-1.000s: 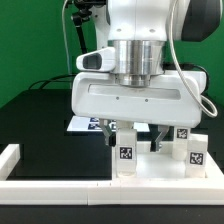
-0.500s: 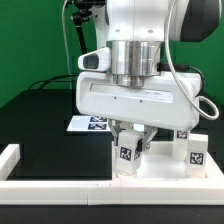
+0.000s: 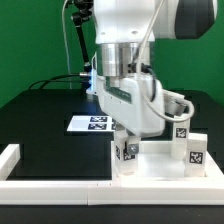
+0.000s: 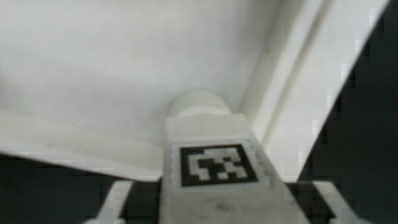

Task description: Assemble square table

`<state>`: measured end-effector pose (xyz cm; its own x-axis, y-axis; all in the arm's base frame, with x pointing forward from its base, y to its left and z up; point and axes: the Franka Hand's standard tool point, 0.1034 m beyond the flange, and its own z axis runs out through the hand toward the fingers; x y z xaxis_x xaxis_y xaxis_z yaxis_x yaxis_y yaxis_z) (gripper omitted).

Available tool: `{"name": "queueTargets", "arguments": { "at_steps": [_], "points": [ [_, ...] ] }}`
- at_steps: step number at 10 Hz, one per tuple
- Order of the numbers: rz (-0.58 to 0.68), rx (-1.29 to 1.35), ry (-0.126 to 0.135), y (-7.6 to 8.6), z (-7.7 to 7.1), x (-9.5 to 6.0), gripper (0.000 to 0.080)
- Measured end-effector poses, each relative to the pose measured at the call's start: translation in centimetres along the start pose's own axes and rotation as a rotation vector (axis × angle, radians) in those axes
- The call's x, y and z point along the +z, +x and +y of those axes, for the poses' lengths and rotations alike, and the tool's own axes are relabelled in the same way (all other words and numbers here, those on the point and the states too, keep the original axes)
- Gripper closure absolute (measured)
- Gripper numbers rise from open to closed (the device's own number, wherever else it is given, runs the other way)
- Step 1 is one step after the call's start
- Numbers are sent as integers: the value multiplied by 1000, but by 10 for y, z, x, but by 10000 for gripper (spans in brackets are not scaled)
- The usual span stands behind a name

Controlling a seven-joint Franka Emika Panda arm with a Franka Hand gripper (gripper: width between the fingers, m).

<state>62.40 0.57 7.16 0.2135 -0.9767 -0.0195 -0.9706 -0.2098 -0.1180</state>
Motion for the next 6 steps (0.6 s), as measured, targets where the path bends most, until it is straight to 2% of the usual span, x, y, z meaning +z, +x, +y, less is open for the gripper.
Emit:
{"name": "queueTargets", "arguments": {
  "at_steps": [2,4,5,6],
  "points": [
    [-20,200,12,2,0,0,506],
    [-19,212,11,2,0,0,506],
    [-11,117,6,1,0,0,413],
    [-3,-39,1,-1,0,0,275]
  ]
}}
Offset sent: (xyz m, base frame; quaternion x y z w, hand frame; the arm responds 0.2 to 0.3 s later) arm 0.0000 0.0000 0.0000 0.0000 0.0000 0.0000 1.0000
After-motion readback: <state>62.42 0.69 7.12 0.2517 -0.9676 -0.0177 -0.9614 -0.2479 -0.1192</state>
